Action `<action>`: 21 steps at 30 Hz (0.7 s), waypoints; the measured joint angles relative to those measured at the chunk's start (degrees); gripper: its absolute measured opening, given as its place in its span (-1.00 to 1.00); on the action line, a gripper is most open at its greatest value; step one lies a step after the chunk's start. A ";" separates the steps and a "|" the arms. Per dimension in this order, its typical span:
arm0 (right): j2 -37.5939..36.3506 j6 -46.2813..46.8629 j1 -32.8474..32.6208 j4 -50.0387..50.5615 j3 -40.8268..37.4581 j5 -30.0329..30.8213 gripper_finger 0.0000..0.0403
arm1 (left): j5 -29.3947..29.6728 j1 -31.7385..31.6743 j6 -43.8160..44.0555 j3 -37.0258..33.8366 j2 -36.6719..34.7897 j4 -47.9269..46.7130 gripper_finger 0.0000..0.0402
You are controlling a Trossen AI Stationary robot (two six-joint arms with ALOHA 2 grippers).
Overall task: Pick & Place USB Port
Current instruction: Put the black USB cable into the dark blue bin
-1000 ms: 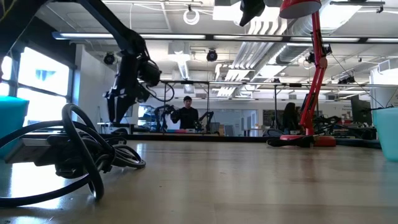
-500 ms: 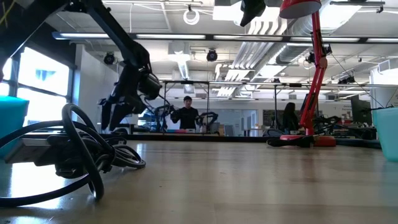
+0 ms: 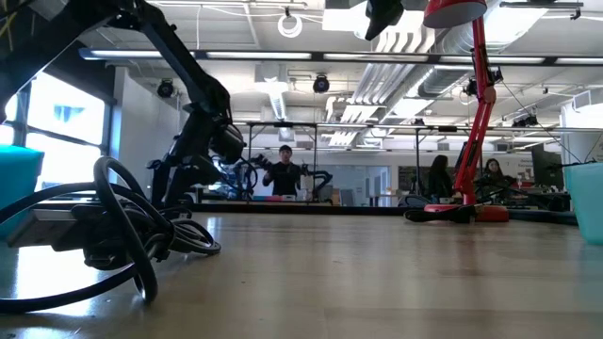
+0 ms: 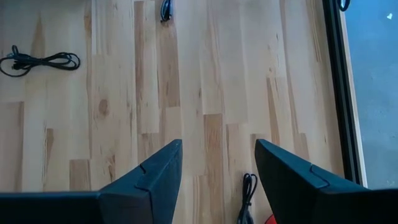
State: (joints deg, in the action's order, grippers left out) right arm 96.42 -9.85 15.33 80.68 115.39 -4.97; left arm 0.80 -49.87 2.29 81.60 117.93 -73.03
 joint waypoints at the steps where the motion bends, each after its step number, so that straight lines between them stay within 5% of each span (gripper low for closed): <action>1: 0.00 0.00 0.00 0.02 0.00 -0.09 -0.03 | 0.04 0.00 0.20 0.00 0.02 0.04 0.28; 21: 0.00 -0.63 0.00 -0.61 0.00 -2.51 -0.03 | 4.10 -0.76 -0.69 3.27 0.02 1.26 0.28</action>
State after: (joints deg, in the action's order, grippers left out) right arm 96.42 -10.48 15.33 80.07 115.39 -7.49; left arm 4.90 -50.63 1.61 84.87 117.95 -71.77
